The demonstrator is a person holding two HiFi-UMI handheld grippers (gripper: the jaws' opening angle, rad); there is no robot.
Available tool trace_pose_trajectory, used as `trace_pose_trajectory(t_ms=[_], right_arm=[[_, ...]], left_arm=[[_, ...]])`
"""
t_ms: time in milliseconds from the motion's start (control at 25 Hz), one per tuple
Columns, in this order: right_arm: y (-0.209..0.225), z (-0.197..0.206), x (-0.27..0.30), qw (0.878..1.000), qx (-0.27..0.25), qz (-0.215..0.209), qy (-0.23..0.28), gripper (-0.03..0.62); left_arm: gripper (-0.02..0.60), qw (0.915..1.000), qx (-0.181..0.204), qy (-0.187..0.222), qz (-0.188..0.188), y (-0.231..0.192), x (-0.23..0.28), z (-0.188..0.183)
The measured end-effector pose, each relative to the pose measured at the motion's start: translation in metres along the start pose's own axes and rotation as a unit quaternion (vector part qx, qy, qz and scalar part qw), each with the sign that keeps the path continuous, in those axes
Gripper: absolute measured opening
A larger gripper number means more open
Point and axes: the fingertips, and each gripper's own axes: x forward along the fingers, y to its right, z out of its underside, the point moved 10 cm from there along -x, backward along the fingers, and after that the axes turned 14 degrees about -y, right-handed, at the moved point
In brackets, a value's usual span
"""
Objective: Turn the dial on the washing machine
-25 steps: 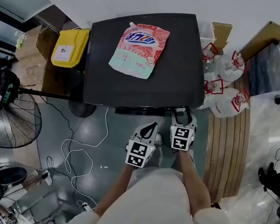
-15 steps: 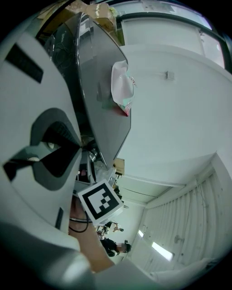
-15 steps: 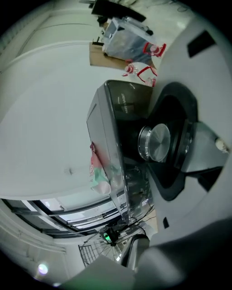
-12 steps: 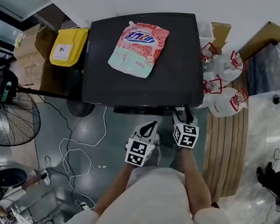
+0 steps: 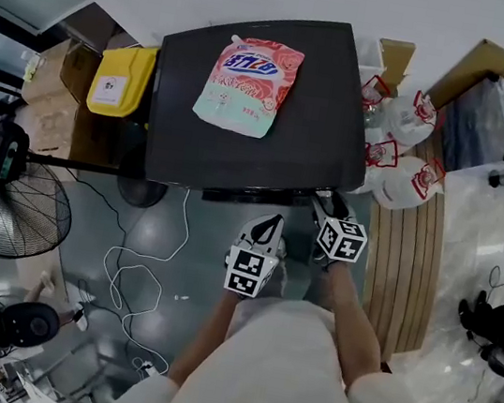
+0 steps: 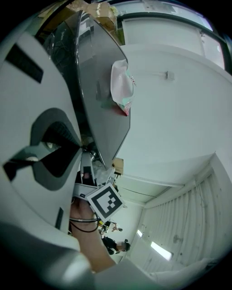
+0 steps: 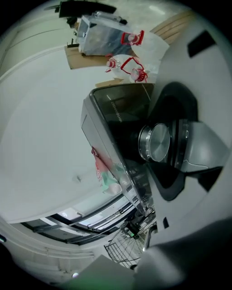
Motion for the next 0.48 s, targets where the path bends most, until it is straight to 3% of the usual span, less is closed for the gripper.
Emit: trace_pose_trajectory(t_ms=[480], right_arm=[[0.014,-0.002,0.0,0.994,0.076,-0.072,-0.005,0.276]], left_arm=[[0.012,0.9999,-0.007,0.011,-0.005,-0.004,0.003,-0.005]])
